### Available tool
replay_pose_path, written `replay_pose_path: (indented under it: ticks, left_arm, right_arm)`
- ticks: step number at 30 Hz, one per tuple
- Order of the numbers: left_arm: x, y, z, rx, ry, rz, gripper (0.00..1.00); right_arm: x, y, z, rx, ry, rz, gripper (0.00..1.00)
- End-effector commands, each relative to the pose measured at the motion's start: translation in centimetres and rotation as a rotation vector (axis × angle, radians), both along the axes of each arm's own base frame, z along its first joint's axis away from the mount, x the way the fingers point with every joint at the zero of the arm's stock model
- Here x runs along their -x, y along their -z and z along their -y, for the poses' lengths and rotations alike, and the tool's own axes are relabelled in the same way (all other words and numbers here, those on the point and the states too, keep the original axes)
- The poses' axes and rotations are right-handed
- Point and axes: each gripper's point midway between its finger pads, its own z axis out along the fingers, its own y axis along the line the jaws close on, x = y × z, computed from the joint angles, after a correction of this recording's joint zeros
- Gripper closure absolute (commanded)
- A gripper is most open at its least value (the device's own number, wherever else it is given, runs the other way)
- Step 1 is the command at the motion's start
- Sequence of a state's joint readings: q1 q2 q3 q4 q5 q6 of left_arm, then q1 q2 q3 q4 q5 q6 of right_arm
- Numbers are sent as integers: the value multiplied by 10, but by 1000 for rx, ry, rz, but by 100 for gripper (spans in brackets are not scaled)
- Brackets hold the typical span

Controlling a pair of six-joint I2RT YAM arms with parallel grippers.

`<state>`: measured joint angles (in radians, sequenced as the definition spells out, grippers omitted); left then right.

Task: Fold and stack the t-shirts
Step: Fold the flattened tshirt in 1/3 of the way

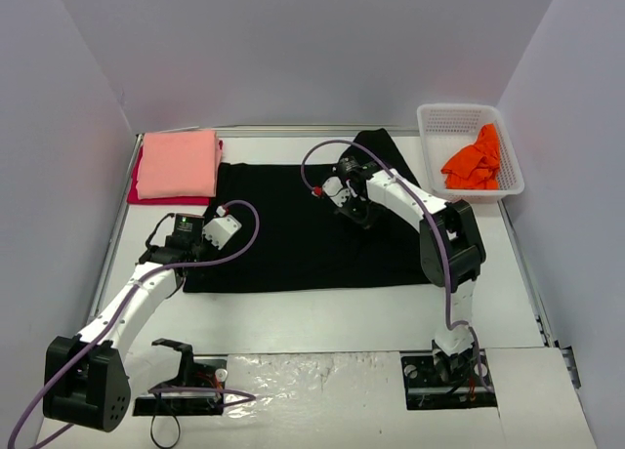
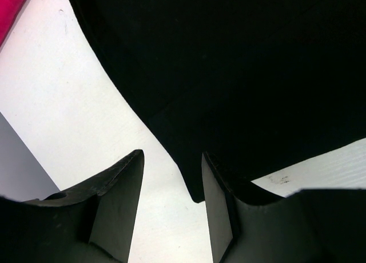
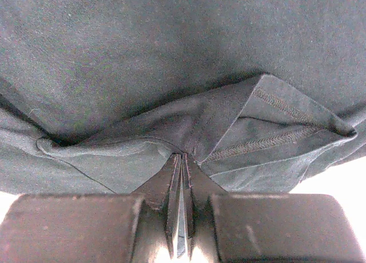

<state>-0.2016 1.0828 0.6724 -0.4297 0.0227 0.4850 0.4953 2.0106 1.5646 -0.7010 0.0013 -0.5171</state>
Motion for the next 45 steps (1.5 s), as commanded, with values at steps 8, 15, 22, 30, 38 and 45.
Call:
replay_pose_path:
  ticks: [8,15,22,30,38,45]
  left_arm:
    - [1,-2,-1,7,-17,-6,56]
    - [1,-1,-1,5,-18,-10,56]
    - [1,0,-1,2,-17,-17,56]
    - [0,0,-1,3,-19,-17,56]
    - [0,0,-1,2,-19,-19,56]
    - [0,0,-2,2,-23,-18,56]
  right_arm:
    - [-7,-6,-2,41,-40,-2,100]
    - [-16,-1,-7,47,-50,-1,100]
    - [-21,-2,-13,40,-65,8,100]
    - [-23,0,-22,33,-89,9,100]
    - [-27,6,-28,33,-106,3,100]
    - [-30,8,-31,43,-113,8,100]
